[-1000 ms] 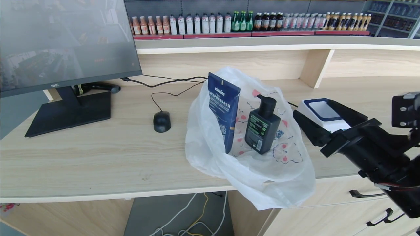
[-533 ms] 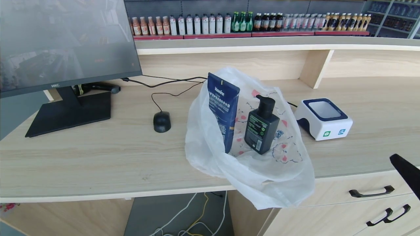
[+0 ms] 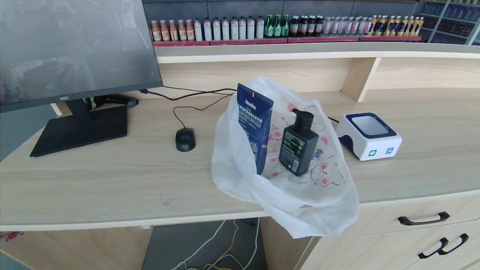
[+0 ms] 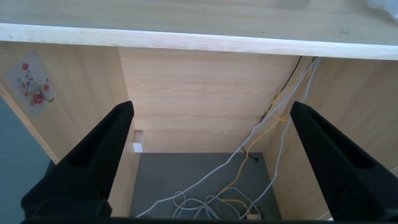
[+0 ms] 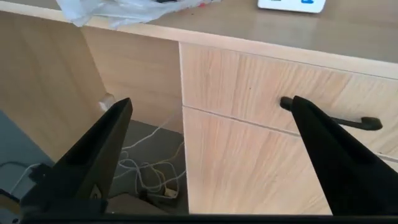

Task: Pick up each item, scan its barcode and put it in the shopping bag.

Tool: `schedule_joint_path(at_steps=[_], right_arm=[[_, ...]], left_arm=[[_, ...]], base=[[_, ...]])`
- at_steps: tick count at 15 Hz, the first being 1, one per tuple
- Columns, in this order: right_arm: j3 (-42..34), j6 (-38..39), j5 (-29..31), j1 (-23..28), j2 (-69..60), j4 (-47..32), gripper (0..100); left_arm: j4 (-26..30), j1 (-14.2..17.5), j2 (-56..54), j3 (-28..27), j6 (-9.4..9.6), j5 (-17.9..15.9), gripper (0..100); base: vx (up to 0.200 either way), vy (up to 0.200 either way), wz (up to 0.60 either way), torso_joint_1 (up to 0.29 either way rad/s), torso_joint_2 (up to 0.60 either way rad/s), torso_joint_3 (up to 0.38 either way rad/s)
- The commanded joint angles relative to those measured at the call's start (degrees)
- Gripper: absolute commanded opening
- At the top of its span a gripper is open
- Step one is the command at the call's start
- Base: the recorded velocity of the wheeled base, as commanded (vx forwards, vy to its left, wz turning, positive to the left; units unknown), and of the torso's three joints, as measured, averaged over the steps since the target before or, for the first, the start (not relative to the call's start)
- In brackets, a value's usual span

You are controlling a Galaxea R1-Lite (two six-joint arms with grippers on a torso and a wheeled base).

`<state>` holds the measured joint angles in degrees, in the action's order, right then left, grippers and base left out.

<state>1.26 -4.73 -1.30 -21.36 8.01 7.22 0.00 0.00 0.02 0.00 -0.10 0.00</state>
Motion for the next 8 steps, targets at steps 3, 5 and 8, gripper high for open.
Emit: schedule_joint_path(at_steps=[3, 5, 8], right_arm=[[-0.03, -2.3, -3.53, 3.52, -5.46, -7.74, 100], [-0.03, -1.86, -3.62, 12.48, 0.25, -7.57, 100], [-0.11, -0.9, -3.44, 14.85, -1.51, -7.39, 100]], left_arm=[[0.0, -0.09, -0.02, 0.0, 0.01, 0.0, 100], [0.0, -0.09, -0.02, 0.0, 0.01, 0.0, 100], [0.0, -0.09, -0.02, 0.0, 0.01, 0.0, 100]], base=[[0.0, 0.0, 0.0, 0.0, 0.0, 0.0], [0.0, 0.0, 0.0, 0.0, 0.0, 0.0], [0.0, 0.0, 0.0, 0.0, 0.0, 0.0]])
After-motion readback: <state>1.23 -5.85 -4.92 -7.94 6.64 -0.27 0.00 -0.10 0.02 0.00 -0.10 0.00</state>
